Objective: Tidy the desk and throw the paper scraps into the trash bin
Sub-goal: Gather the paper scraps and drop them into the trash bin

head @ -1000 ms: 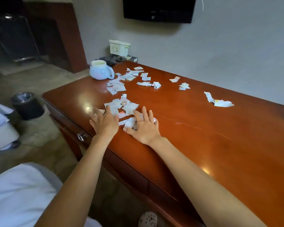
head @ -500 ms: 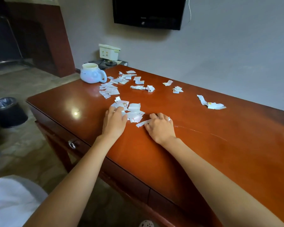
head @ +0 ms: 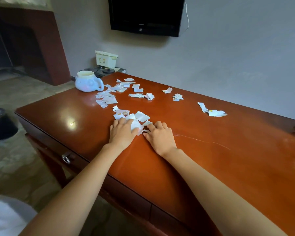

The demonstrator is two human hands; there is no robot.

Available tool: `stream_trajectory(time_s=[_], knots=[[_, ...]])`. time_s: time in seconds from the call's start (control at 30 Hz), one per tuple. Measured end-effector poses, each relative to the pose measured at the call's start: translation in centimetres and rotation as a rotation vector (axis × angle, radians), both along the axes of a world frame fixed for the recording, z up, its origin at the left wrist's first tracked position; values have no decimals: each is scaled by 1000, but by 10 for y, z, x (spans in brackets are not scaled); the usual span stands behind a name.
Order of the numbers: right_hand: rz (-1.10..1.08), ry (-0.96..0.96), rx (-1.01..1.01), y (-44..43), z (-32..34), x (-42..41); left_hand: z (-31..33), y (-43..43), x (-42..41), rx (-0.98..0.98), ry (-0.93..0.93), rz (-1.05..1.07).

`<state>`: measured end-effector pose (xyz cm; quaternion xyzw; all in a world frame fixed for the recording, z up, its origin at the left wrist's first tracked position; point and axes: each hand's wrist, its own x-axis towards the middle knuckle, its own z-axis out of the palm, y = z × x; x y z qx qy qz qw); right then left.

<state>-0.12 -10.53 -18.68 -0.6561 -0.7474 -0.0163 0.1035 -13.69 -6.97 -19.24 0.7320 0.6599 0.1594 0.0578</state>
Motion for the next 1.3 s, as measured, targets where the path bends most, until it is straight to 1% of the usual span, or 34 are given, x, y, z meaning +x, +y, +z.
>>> stream_trajectory(time_s=[0.1,0.17,0.27,0.33,0.4,0.53,0.63,0.77,0.83,0.97,1.03,1.1,1.2,1.3], knots=[[25,51,39,-4,0,8,0,-4,12,28,-6,-28],[13,129,68,-8,1,14,0,-7,21,54,-46,-51],[-9,164,79,-17,2,25,0,-14,36,64,-100,-79],[-30,194,89,-25,3,35,0,-19,45,45,-185,-78],[-83,257,100,-33,5,47,2,-24,54,12,-308,-78],[-240,472,108,-48,10,77,11,-36,73,-53,-497,-113],[-374,636,126,-60,14,102,18,-50,91,-49,-536,-106],[-500,894,167,-80,25,136,28,-69,113,-65,-635,-80],[-581,999,210,-93,31,156,34,-77,127,-79,-666,-88],[-702,1180,282,-121,40,197,48,-95,164,-122,-814,-106],[-753,1264,317,-136,42,218,57,-108,188,-164,-894,-119],[-779,1344,364,-154,40,239,63,-125,215,-248,-988,-141],[-817,1456,459,-190,39,272,72,-157,260,-418,-1108,-203],[-842,1499,546,-236,42,307,81,-200,309,-603,-1250,-270]])
